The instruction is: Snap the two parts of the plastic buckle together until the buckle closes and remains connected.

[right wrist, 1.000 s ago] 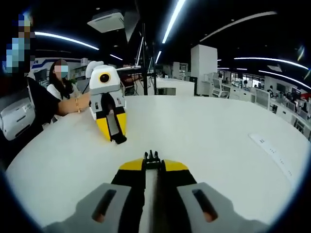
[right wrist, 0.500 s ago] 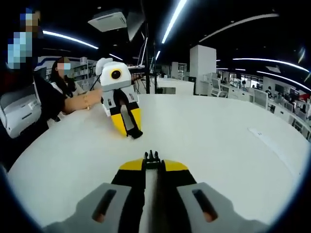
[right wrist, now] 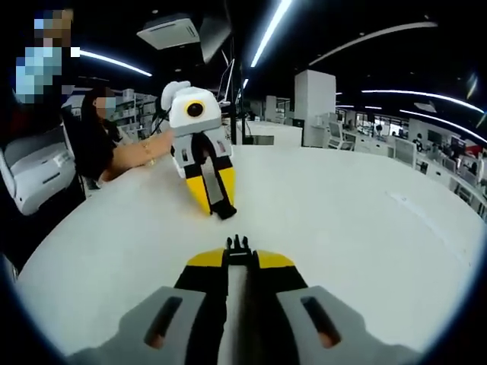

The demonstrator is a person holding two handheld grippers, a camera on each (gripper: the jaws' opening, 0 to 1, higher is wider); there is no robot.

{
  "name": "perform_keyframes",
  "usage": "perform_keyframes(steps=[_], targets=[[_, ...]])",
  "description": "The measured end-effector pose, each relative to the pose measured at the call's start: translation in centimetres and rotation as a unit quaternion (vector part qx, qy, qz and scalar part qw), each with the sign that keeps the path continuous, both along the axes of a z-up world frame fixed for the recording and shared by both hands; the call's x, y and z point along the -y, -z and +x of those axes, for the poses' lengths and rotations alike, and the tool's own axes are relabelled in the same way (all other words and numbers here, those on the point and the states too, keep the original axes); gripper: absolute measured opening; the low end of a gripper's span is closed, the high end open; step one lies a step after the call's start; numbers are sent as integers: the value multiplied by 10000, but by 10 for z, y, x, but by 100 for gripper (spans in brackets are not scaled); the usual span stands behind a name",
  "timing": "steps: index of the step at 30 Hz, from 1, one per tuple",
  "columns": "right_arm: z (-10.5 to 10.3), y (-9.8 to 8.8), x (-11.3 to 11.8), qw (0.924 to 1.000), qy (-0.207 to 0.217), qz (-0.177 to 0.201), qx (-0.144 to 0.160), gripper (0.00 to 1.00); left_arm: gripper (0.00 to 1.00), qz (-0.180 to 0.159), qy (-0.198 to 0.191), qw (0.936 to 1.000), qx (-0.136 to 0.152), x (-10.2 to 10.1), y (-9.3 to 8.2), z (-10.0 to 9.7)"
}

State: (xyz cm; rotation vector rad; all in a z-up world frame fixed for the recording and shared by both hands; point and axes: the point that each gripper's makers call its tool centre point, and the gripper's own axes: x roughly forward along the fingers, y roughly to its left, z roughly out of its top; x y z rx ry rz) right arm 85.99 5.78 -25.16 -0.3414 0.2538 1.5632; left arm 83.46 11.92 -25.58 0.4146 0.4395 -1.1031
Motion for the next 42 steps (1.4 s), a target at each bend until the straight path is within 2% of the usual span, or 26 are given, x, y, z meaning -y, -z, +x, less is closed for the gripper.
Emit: perform_keyframes(steps=[15,25,42], targets=[[-15,-2,23,10000,87,30,-6,12,12,187,645,9977,-80,33,-1,-10],[-16,-7,25,9997,84,203,-98,12,12,222,813,9964,-55,42,-2,-13],[-24,-1,21,9999,-143,61,-37,12,12,259,1084,9938,-63,50,-1,-18]])
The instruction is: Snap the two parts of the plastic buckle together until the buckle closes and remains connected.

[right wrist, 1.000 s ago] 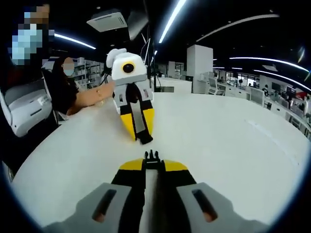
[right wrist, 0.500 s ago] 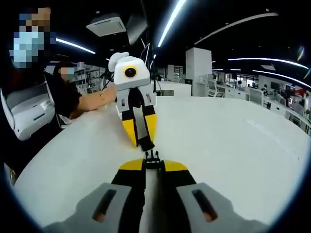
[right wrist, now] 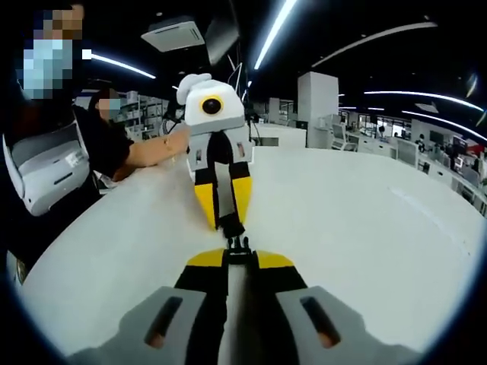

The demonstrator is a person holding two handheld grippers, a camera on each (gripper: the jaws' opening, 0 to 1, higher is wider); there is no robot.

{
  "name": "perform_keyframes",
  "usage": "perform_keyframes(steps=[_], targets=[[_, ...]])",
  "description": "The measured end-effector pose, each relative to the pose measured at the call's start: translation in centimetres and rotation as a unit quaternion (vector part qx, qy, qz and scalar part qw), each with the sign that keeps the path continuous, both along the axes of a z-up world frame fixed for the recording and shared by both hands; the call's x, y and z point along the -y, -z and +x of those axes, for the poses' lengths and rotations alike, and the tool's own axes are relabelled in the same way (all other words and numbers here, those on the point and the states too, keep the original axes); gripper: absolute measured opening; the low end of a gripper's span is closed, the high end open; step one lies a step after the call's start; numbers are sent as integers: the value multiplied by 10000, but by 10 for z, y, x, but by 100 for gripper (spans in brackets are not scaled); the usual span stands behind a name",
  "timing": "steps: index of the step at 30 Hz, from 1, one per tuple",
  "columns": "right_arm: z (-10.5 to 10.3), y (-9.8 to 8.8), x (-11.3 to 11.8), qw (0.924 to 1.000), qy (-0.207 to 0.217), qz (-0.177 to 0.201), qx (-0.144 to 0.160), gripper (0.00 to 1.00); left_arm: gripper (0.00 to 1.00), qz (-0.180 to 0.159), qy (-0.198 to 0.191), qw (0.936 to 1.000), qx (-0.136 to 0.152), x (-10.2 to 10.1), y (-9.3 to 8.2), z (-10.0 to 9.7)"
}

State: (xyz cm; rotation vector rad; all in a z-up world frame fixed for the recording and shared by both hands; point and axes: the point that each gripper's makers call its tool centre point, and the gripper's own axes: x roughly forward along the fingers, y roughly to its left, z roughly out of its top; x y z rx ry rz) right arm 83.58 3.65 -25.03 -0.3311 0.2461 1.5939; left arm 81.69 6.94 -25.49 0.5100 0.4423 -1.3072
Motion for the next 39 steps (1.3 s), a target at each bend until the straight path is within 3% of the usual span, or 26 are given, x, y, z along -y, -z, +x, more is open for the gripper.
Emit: perform_keyframes(steps=[15,24,39], targets=[[-6,0,0,9999,-157,2,21,12,12,10,265,9996,-15,8,0,-3],[-8,-1,1,9997,-249,-70,-2,11,12,428,470,9979,121,10,0,-5],[-11,0,1,9981,-353,-503,79,11,12,1318,850,9874,219,11,0,-9]])
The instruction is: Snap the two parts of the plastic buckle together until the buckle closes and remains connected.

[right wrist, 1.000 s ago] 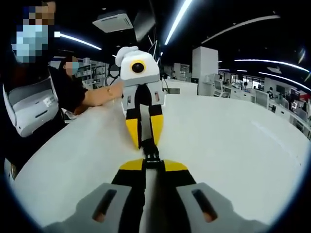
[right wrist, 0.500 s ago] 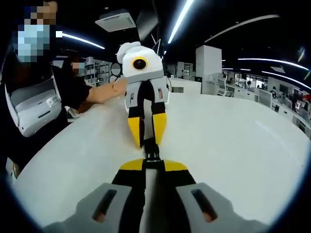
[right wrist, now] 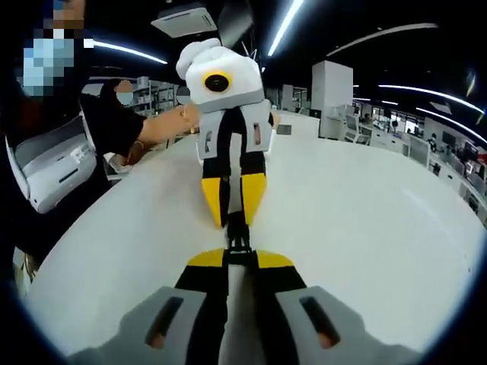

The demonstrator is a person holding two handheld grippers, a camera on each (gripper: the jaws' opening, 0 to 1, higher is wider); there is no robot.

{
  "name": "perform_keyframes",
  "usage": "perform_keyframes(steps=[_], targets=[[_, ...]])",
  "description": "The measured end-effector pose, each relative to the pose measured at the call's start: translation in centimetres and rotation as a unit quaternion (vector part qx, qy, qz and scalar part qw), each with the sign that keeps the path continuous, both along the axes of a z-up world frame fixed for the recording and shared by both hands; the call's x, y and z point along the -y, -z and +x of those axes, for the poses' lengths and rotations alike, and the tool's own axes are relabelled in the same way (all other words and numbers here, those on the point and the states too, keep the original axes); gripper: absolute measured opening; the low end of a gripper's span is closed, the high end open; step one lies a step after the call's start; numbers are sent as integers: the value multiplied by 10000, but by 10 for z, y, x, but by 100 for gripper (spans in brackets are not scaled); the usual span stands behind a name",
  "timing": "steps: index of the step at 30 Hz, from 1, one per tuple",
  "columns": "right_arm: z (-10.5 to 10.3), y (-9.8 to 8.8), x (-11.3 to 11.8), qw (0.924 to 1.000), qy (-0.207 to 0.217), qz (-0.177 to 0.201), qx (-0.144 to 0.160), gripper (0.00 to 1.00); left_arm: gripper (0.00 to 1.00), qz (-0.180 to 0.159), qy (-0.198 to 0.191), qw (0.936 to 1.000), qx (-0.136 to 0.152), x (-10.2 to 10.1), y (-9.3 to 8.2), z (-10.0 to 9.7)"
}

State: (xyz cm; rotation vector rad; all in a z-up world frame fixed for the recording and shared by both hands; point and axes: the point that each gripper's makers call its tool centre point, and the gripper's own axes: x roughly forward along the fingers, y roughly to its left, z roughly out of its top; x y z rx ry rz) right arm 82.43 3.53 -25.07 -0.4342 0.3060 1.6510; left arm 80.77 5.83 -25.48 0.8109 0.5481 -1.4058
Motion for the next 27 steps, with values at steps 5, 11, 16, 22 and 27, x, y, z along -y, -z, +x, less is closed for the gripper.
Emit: perform_keyframes(steps=[5,11,16,22,27], targets=[[1,1,1,10000,-25,-81,7,11,12,237,76,9997,-30,0,0,2],[3,2,1,10000,17,-86,-10,11,12,235,120,9996,-39,1,1,2],[0,0,-1,10000,-5,-2,-53,11,12,139,69,9998,-134,5,2,0],[-1,-1,0,9999,26,20,-111,11,12,299,-65,9995,-6,7,2,-1],[-1,-1,2,9998,69,73,-151,11,12,398,-153,9990,161,7,1,2]])
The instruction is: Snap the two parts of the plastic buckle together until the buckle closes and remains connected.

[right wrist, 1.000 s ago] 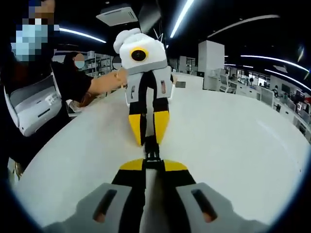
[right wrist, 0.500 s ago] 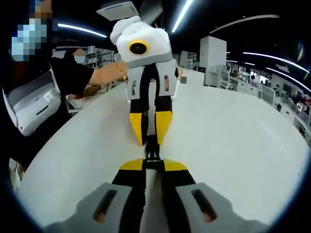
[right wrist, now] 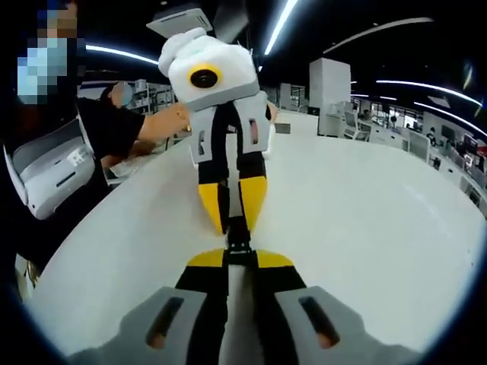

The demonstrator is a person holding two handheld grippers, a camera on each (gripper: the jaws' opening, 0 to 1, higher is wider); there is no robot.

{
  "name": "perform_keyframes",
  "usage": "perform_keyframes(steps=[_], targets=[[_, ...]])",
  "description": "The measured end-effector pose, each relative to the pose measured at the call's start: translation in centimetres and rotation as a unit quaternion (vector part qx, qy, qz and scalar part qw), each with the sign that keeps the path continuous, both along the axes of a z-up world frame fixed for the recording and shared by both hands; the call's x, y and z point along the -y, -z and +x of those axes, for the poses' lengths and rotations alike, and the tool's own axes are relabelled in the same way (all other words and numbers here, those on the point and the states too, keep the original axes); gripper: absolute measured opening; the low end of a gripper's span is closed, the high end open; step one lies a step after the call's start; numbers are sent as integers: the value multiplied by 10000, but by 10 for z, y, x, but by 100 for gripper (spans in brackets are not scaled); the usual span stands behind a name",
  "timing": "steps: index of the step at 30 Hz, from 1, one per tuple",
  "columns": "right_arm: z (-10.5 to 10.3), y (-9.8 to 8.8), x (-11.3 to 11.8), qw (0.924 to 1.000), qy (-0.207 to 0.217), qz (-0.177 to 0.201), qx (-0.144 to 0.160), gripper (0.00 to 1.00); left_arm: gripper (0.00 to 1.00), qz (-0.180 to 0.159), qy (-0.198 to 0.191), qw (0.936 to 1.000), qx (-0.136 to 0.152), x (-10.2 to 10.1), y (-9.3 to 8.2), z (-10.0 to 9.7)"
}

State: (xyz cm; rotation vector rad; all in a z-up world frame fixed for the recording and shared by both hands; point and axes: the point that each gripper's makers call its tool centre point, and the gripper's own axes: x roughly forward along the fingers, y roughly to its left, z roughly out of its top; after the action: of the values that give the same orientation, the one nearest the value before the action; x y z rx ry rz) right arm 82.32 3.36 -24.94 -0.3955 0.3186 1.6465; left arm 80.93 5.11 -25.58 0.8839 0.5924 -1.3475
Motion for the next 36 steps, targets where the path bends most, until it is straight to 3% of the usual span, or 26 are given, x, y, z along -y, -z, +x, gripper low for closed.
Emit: perform_keyframes(steps=[13,19,25,26,27,36], targets=[[0,2,0,9998,112,150,-62,9,10,-217,-417,9989,-56,1,1,4],[-1,3,1,9992,-20,393,-81,8,10,-279,-228,9993,-80,0,2,4],[-2,2,-2,9992,-96,371,-132,8,10,-285,8,9996,-56,2,1,5],[-6,3,-5,9991,-183,355,-143,8,10,-673,12,9977,-15,15,-4,6],[-5,3,-6,9994,-146,297,-83,8,10,-388,53,9992,-26,7,-4,6],[-3,5,-8,9991,-99,386,-170,9,10,-573,-35,9983,20,1,-6,6]])
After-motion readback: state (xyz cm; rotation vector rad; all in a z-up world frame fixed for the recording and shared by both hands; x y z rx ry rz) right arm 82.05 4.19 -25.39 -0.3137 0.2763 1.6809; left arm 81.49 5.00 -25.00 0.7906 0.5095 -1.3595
